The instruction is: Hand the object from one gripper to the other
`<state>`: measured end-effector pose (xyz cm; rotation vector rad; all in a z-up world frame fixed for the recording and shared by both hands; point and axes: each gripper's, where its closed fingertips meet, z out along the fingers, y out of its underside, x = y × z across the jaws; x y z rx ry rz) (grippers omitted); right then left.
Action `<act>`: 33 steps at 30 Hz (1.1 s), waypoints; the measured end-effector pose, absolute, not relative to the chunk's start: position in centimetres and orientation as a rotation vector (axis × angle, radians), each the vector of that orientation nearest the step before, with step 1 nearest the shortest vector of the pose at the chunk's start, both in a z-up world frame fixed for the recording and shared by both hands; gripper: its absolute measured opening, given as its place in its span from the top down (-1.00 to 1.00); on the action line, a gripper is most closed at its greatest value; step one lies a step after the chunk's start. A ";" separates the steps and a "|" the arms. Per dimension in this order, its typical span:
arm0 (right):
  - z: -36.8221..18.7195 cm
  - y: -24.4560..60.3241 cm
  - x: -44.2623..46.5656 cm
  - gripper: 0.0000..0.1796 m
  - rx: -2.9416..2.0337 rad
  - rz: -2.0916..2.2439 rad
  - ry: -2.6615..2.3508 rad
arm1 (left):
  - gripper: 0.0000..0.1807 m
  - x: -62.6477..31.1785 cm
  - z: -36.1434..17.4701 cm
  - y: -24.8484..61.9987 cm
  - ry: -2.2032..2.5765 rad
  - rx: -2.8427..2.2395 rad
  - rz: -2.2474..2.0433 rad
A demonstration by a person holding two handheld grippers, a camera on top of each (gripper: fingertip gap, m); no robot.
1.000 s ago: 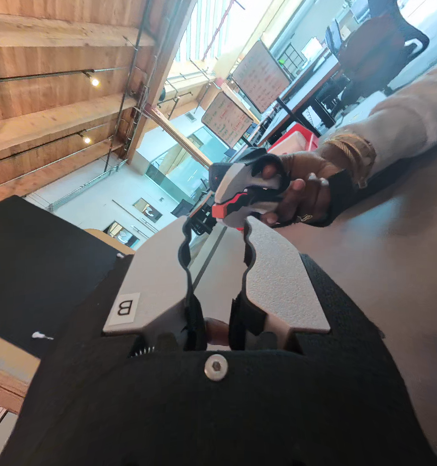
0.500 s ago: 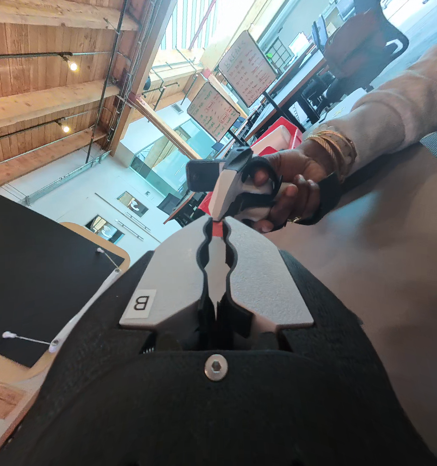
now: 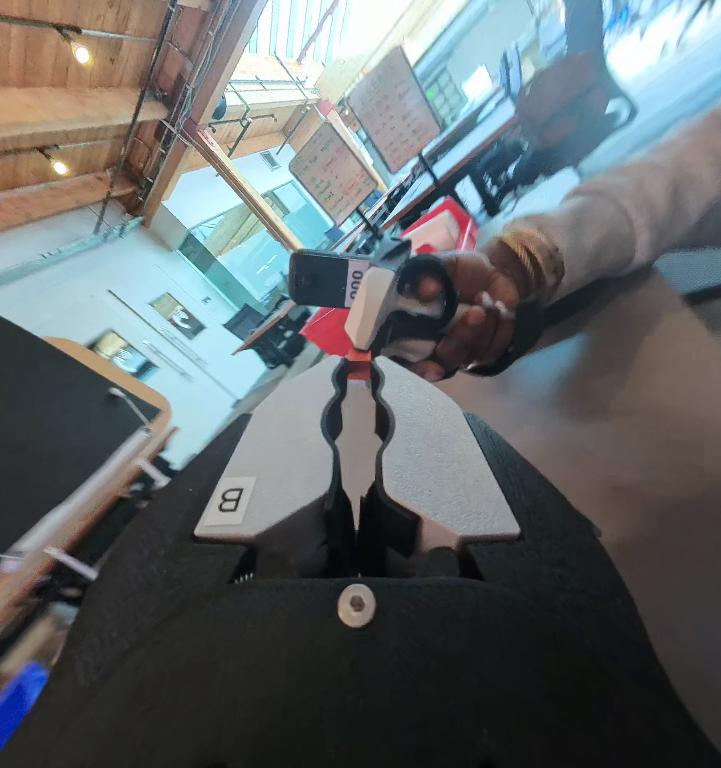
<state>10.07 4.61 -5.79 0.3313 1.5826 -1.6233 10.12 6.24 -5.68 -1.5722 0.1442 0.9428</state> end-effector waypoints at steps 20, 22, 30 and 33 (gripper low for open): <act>-7.7 4.8 12.6 0.89 -1.303 -2.447 2.616 | 0.89 13.1 -7.6 6.6 -0.334 -1.518 -0.474; -7.6 4.8 12.5 0.89 -1.274 -2.447 2.624 | 0.89 12.9 -7.5 6.6 -0.335 -1.509 -0.463; -5.3 4.9 10.2 0.89 -0.011 -2.054 2.019 | 0.54 10.3 -4.9 5.4 0.059 -1.492 0.744; -5.3 5.2 10.0 0.89 0.272 -1.679 1.618 | 0.59 10.3 -5.1 5.5 0.197 -1.504 1.029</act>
